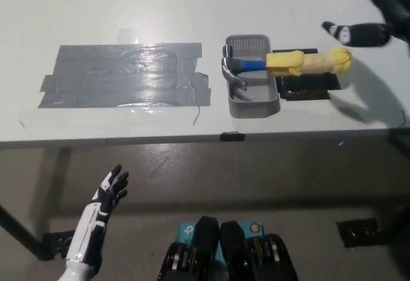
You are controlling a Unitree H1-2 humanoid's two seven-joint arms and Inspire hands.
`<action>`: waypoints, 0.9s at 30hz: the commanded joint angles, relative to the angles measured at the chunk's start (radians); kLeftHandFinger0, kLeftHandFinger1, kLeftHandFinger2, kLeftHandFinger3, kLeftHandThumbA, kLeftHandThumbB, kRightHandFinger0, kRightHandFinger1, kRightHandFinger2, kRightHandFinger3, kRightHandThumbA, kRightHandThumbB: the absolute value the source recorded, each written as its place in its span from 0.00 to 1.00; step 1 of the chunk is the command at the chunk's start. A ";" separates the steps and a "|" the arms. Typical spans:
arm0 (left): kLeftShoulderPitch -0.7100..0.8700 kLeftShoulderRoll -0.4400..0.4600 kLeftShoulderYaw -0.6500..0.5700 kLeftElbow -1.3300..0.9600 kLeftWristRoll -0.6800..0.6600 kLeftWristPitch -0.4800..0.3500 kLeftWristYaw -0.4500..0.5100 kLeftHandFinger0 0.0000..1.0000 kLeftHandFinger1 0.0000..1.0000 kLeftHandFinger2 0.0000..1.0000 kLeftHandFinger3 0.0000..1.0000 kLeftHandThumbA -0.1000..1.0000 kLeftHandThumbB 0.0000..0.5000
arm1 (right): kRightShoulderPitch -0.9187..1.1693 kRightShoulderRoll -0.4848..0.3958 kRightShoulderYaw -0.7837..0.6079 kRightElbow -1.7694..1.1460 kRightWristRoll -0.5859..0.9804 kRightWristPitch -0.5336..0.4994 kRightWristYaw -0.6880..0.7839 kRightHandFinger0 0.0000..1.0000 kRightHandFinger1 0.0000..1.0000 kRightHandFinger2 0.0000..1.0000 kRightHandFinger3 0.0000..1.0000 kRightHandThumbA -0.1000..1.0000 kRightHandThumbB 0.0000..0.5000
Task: The robot picks the hammer placed on top of the gray container with right hand and places it on the grey area of the desk
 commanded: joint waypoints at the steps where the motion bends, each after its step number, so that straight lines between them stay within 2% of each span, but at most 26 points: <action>1: 0.005 0.002 -0.012 -0.005 0.018 -0.091 0.005 1.00 1.00 1.00 1.00 1.00 0.76 | -0.152 -0.002 0.076 0.140 -0.055 0.067 0.150 1.00 1.00 1.00 1.00 0.65 0.67; 3: 0.005 0.003 -0.012 -0.003 0.018 -0.094 0.006 1.00 1.00 1.00 1.00 1.00 0.76 | -0.160 -0.002 0.085 0.152 -0.052 0.067 0.152 1.00 1.00 1.00 1.00 0.65 0.67; 4: 0.012 0.005 -0.014 0.014 0.019 -0.099 0.005 1.00 1.00 1.00 1.00 1.00 0.75 | -0.216 0.031 0.113 0.288 -0.044 0.021 0.184 1.00 1.00 1.00 1.00 0.63 0.67; 5: 0.015 0.007 -0.015 0.023 0.021 -0.101 0.005 1.00 1.00 1.00 1.00 1.00 0.76 | -0.258 0.040 0.159 0.356 -0.065 0.019 0.236 1.00 1.00 1.00 1.00 0.73 0.68; 9: 0.017 0.008 -0.015 0.025 0.022 -0.106 0.005 1.00 1.00 1.00 1.00 1.00 0.76 | -0.277 0.043 0.179 0.392 -0.063 0.007 0.249 1.00 1.00 1.00 1.00 0.75 0.68; 11: 0.021 0.008 -0.017 0.042 0.023 -0.120 0.004 1.00 1.00 1.00 1.00 1.00 0.77 | -0.331 0.055 0.236 0.451 -0.090 -0.012 0.316 1.00 1.00 1.00 1.00 0.81 0.63; 12: 0.021 0.010 -0.018 0.048 0.027 -0.126 0.004 1.00 1.00 1.00 1.00 1.00 0.78 | -0.341 0.059 0.244 0.466 -0.091 -0.012 0.322 1.00 1.00 1.00 1.00 0.83 0.71; 15: 0.022 0.017 -0.019 0.062 0.029 -0.140 0.001 1.00 1.00 1.00 1.00 1.00 0.77 | -0.368 0.070 0.270 0.497 -0.102 -0.003 0.348 1.00 1.00 1.00 1.00 0.88 0.76; 17: 0.024 0.018 -0.021 0.057 0.025 -0.131 -0.003 1.00 1.00 1.00 1.00 1.00 0.78 | -0.382 0.073 0.292 0.504 -0.117 -0.002 0.373 1.00 1.00 1.00 1.00 0.94 0.74; 18: 0.024 0.019 -0.022 0.061 0.023 -0.138 -0.003 1.00 1.00 1.00 1.00 1.00 0.77 | -0.400 0.076 0.311 0.532 -0.115 -0.046 0.414 1.00 1.00 1.00 1.00 1.00 0.69; 21: 0.023 0.020 -0.023 0.064 0.024 -0.143 -0.002 1.00 1.00 1.00 1.00 1.00 0.77 | -0.409 0.078 0.319 0.549 -0.113 -0.069 0.430 1.00 1.00 1.00 1.00 1.00 0.69; 22: 0.025 0.020 -0.024 0.064 0.028 -0.141 -0.001 1.00 1.00 1.00 1.00 1.00 0.80 | -0.421 0.090 0.320 0.566 -0.108 -0.063 0.449 1.00 1.00 1.00 1.00 1.00 0.73; 25: 0.030 0.021 -0.024 0.058 0.031 -0.129 -0.001 1.00 1.00 1.00 1.00 1.00 0.82 | -0.447 0.118 0.319 0.609 -0.106 -0.056 0.478 1.00 1.00 1.00 1.00 1.00 0.76; 26: 0.033 0.019 -0.026 0.051 0.029 -0.122 -0.003 1.00 1.00 1.00 1.00 1.00 0.80 | -0.461 0.134 0.325 0.634 -0.123 -0.047 0.468 1.00 1.00 1.00 1.00 1.00 0.88; 27: 0.034 0.019 -0.027 0.053 0.029 -0.126 -0.003 1.00 1.00 1.00 1.00 1.00 0.80 | -0.468 0.142 0.332 0.645 -0.141 -0.034 0.463 1.00 1.00 1.00 1.00 1.00 0.88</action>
